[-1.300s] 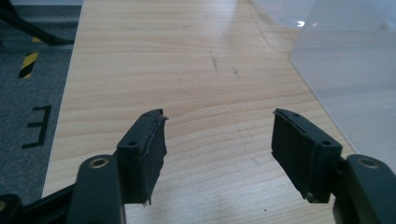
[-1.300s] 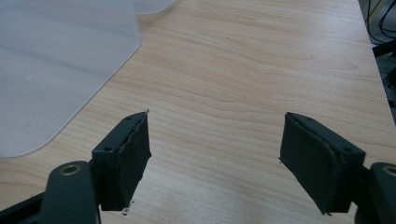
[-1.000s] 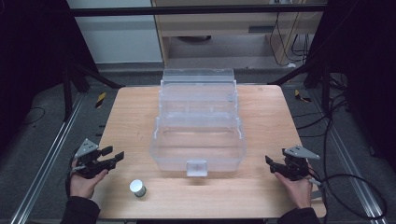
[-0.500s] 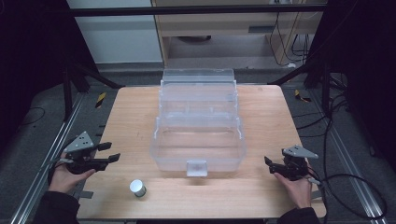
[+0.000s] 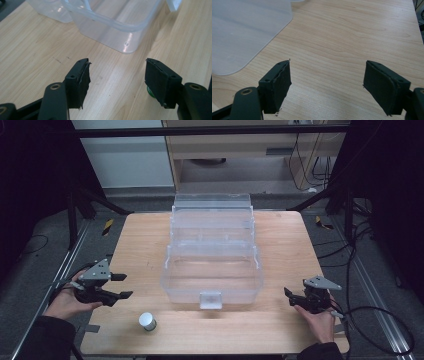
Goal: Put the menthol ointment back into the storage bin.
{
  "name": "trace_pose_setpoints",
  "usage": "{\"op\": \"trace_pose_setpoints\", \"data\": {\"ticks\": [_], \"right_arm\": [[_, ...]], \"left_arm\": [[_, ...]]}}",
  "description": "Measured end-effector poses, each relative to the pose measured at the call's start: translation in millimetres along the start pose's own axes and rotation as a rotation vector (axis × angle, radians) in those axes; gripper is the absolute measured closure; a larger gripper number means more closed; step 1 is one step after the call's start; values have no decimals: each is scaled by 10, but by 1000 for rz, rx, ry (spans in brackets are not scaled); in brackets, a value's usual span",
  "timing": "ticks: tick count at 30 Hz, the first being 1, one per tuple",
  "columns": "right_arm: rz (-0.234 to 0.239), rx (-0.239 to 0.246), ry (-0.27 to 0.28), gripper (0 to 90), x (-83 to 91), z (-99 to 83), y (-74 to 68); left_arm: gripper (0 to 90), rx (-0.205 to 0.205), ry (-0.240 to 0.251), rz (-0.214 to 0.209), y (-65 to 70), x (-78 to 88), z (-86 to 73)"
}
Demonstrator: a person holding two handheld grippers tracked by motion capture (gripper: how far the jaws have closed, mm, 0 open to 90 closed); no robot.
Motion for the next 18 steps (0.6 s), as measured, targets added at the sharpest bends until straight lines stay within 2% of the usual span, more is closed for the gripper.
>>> {"op": "trace_pose_setpoints", "data": {"ticks": [1,3,6,14,18], "right_arm": [[-6,12,-4,211,-12,-6,10],[-6,8,-14,207,-20,-16,1],[-10,16,-18,206,-30,-19,4],[-7,10,-31,205,-32,-33,2],[-10,23,-31,205,-40,-34,7]], "left_arm": [[358,-24,-34,-22,17,-2,19],[356,-52,-69,-34,29,-7,34],[355,-80,-99,-60,60,-19,64],[350,-125,-174,-127,148,-58,77],[331,-143,-205,-150,197,-95,74]]}}
Point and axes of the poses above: each handheld gripper's, and its own axes: x roughly backward along the jaws, z roughly out of its top, y roughly to its right, the point moved 6 cm from there along -x, roughly forward along the jaws, and after that the axes turned 8 degrees about -x, right-handed, at the moved point
